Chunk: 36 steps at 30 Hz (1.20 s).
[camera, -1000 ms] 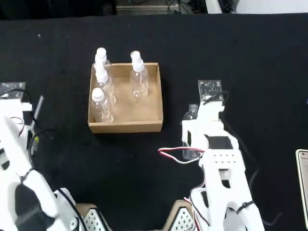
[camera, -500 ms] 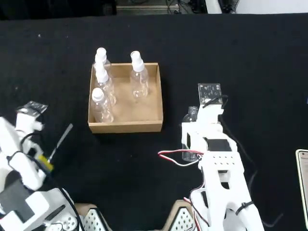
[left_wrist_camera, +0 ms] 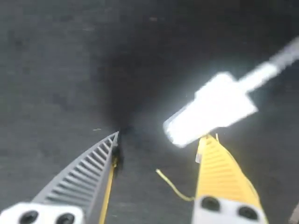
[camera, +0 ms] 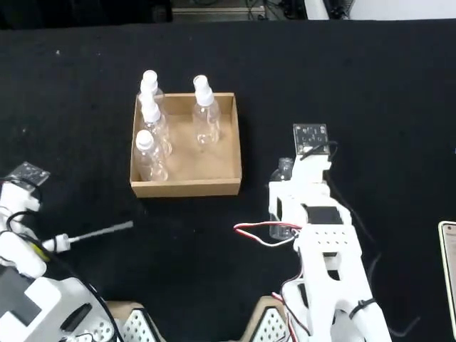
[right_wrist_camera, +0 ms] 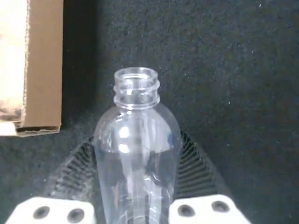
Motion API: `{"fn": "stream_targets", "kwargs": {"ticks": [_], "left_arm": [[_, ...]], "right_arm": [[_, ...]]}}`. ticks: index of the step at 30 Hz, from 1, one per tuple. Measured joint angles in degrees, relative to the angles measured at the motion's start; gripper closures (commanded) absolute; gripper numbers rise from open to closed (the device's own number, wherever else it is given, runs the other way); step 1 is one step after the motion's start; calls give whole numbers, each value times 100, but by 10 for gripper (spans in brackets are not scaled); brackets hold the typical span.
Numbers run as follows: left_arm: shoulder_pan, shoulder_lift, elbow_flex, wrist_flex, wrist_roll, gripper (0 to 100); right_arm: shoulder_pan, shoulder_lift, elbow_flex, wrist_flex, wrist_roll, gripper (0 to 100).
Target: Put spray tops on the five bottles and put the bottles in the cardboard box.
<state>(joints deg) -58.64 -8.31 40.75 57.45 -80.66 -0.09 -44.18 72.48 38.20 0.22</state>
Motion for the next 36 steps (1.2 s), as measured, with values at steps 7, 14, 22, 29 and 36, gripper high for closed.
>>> {"fn": "stream_targets", "kwargs": {"ticks": [7, 14, 22, 29, 36], "left_arm": [[26, 0, 0, -1152, 1468, 755], [651, 0, 0, -1345, 3912, 755], [686, 9, -1380, 1029, 6163, 750], [1064, 9, -1495, 2374, 7112, 752], [1363, 9, -88, 774, 7719, 755]], "right_arm": [[0, 0, 0, 0, 0, 988], [0, 0, 0, 0, 0, 988], [0, 0, 0, 0, 0, 988], [0, 0, 0, 0, 0, 988], [0, 0, 0, 0, 0, 988]]}}
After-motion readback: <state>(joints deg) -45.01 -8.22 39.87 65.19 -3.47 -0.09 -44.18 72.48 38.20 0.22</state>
